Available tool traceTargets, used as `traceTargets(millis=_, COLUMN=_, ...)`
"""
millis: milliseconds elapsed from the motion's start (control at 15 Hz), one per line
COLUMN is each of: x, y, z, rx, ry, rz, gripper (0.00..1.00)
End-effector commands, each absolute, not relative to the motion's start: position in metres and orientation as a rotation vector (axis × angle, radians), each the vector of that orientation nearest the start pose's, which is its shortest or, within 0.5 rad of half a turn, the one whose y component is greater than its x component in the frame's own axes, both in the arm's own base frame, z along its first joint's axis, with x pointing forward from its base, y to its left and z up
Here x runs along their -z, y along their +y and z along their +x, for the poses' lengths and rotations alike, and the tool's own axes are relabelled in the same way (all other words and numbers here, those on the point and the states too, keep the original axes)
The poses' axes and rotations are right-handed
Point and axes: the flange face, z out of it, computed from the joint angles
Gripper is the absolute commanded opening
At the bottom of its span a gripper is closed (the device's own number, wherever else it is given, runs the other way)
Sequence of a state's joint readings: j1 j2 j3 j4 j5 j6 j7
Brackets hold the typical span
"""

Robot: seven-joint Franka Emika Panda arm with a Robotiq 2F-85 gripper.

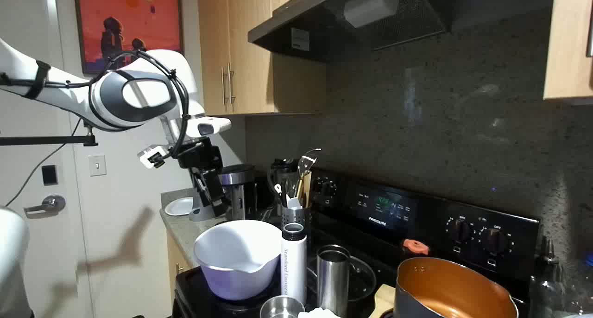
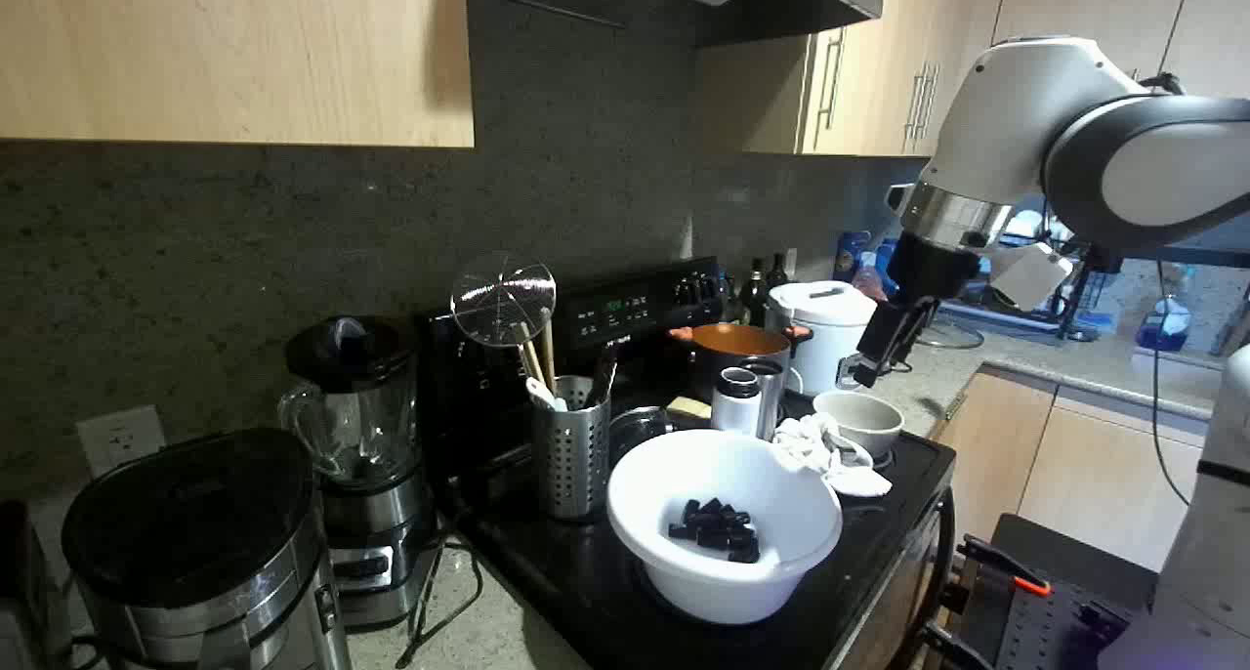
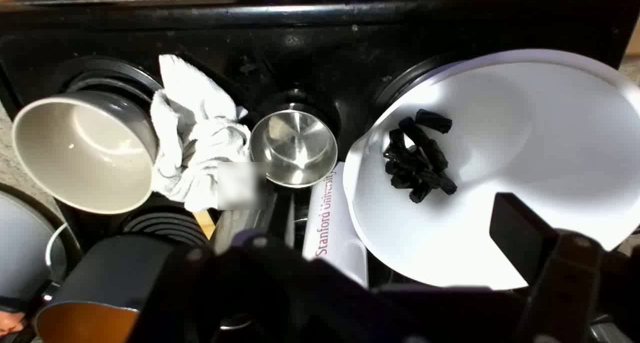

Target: Move white flask to the back of the stove

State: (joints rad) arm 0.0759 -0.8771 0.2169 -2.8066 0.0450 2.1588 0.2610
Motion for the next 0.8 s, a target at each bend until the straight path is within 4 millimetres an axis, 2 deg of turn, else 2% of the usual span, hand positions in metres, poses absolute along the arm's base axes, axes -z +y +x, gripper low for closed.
traceTargets(millis=0, x=-0.448, y=0.087, z=0.297, rx=0.374, ry=0.077, rz=-3.191, gripper=1.00)
traceTargets(millis=400, x=-0.442, y=0.087, z=0.300, rx=0.362, ry=0.069, rz=-3.199, gripper=1.00)
traceTargets(millis=733, x=-0.443, y=0.089, z=0.337, rx=0.415, ry=0.004, rz=-3.194, gripper=1.00)
